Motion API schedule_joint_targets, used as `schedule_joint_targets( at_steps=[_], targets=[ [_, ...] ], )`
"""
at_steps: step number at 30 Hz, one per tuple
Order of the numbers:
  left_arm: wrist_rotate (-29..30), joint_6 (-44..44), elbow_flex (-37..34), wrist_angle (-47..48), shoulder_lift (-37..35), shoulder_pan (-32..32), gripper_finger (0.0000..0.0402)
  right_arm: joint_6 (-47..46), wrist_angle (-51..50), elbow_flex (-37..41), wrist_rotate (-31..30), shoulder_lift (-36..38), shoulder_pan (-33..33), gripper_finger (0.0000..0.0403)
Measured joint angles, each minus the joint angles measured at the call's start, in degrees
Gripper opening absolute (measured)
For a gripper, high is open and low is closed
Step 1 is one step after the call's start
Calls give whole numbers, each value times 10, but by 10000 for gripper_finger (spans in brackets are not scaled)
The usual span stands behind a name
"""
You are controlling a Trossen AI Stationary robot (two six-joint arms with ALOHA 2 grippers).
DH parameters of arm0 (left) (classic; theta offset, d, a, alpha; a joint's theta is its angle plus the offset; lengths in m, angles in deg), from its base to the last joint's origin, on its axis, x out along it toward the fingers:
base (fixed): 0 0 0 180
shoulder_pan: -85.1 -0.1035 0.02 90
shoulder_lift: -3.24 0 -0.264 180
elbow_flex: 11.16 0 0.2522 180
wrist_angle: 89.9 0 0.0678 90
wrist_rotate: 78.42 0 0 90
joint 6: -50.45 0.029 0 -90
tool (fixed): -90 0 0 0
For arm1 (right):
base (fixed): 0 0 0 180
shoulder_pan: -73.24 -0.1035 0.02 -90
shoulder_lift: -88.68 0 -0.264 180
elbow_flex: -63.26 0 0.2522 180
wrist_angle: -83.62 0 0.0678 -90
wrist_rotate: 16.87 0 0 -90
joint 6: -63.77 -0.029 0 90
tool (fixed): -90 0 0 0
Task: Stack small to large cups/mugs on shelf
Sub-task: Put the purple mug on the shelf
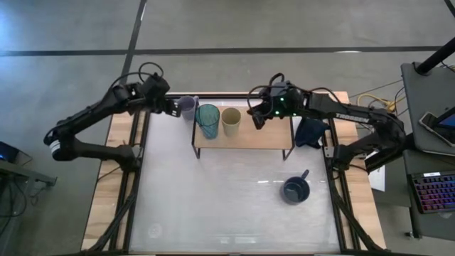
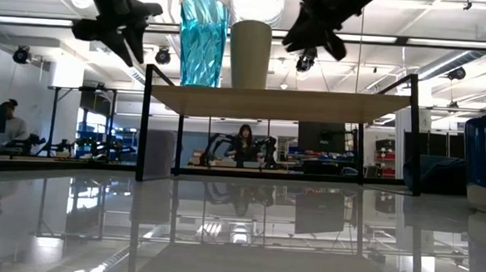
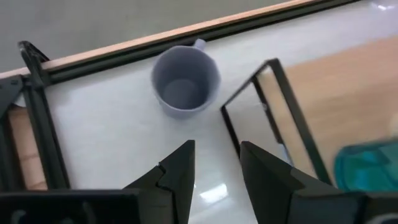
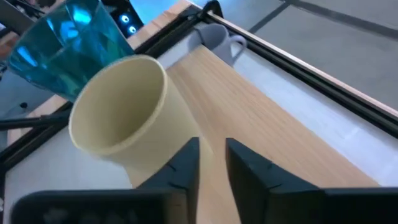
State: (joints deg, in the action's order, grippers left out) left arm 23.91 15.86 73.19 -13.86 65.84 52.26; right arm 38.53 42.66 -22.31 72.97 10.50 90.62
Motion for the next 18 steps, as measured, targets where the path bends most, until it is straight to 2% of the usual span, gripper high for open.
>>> schedule_joint_targets(
  at_steps=[4, 9, 14, 18],
  targets=[
    [-16, 35, 0, -2, 10, -32, 115, -1, -49, 0, -1, 31, 0, 116],
    [-17, 118, 0, -1, 35, -83, 115, -14, -48, 0, -25, 60, 6, 155],
    [-30, 169, 0, 2, 66, -149, 115, -41, -63, 0, -38, 81, 6, 175],
    [-69, 174, 0, -15, 98, -206, 115, -49, -88, 0, -45, 85, 5, 180]
  ],
)
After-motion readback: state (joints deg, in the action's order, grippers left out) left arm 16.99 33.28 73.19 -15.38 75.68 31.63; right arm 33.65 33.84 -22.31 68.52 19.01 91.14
